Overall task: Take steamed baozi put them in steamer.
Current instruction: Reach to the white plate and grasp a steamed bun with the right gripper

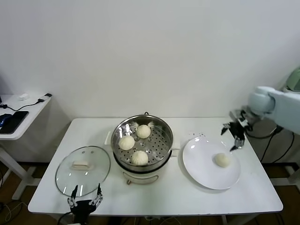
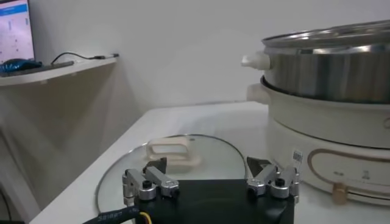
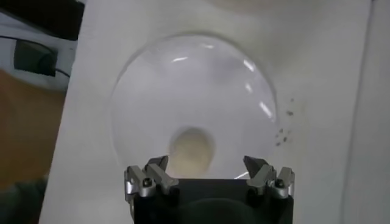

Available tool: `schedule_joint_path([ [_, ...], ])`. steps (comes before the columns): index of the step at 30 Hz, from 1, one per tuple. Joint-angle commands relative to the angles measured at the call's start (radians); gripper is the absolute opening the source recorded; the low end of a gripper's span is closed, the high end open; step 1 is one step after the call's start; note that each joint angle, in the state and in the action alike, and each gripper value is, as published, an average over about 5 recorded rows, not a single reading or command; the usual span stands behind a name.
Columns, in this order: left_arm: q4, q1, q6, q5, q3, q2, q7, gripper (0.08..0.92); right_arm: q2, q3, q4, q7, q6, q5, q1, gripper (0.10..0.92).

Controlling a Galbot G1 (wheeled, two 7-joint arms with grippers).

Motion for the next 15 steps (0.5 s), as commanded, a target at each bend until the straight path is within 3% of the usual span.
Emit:
schedule_joint_path([
  [1, 0.005, 0.003, -0.001, -0.001, 0.002, -0.003, 0.000, 0.823, -0.048, 0.254, -0.071, 0.052, -0.111, -0.117, -0.372, 0.823],
  [15, 0.012, -0.002, -0.004, 0.004, 0.000, 0.001, 0.000, 0.823, 0.075, 0.342, -0.189, 0.117, -0.113, -0.139, -0.435, 0.823],
])
